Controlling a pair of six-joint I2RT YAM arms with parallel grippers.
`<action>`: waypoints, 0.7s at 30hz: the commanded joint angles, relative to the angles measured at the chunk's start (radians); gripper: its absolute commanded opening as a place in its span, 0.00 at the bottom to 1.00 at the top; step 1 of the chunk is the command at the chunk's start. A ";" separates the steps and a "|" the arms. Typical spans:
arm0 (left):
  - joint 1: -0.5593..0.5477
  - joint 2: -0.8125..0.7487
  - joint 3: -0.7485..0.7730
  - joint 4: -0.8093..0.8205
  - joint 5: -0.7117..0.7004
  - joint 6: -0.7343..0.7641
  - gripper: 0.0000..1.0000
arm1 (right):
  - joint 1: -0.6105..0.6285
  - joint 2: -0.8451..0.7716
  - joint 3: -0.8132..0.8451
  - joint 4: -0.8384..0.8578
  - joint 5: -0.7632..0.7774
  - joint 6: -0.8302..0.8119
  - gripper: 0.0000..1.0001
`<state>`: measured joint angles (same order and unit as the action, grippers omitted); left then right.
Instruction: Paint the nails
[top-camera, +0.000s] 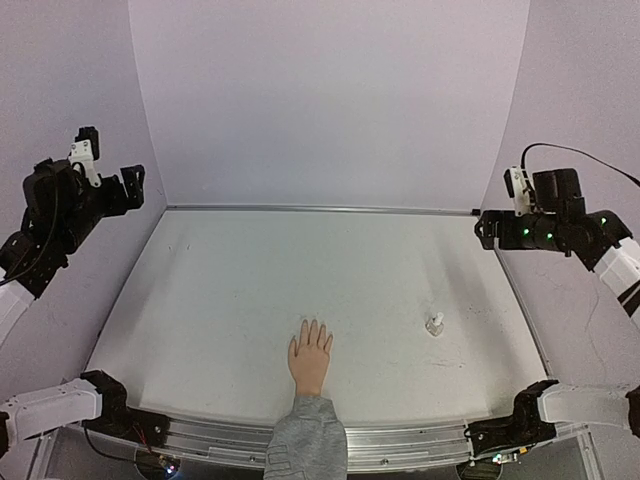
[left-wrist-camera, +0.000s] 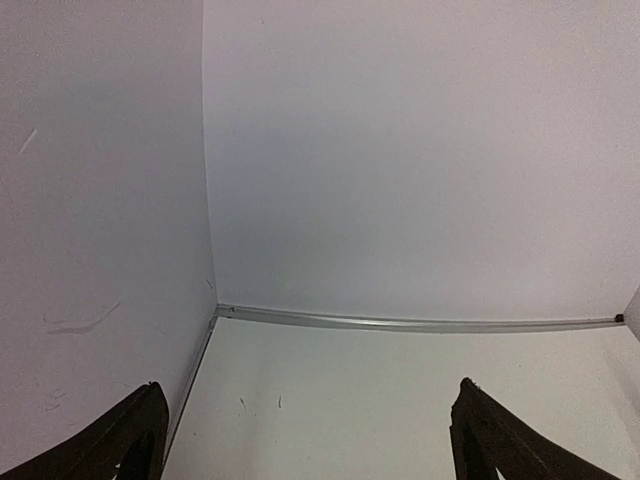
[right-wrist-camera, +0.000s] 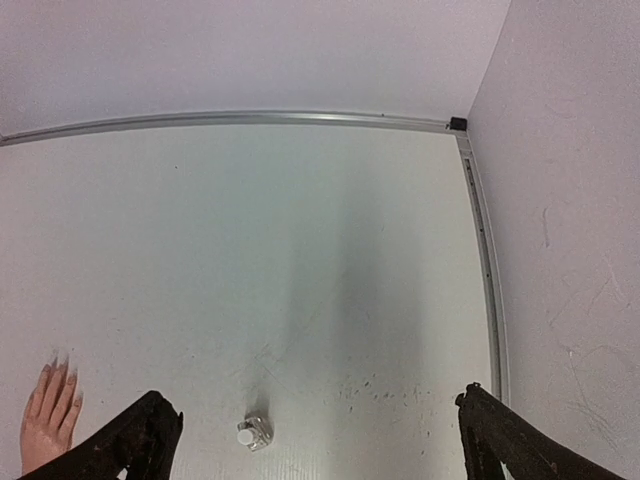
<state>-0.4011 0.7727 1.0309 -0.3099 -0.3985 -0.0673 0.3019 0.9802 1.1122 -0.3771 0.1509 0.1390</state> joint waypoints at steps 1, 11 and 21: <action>0.083 0.060 -0.009 0.012 0.114 -0.117 1.00 | -0.022 0.055 -0.011 -0.035 0.038 0.037 0.98; 0.195 0.210 -0.009 0.013 0.355 -0.241 1.00 | -0.048 0.134 -0.066 -0.107 -0.031 0.052 0.98; 0.168 0.358 0.002 0.033 0.581 -0.343 1.00 | 0.049 0.336 -0.047 -0.278 -0.187 0.100 0.98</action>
<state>-0.2001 1.0897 1.0172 -0.3145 0.0677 -0.3595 0.2871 1.2575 1.0515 -0.5449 0.0372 0.2054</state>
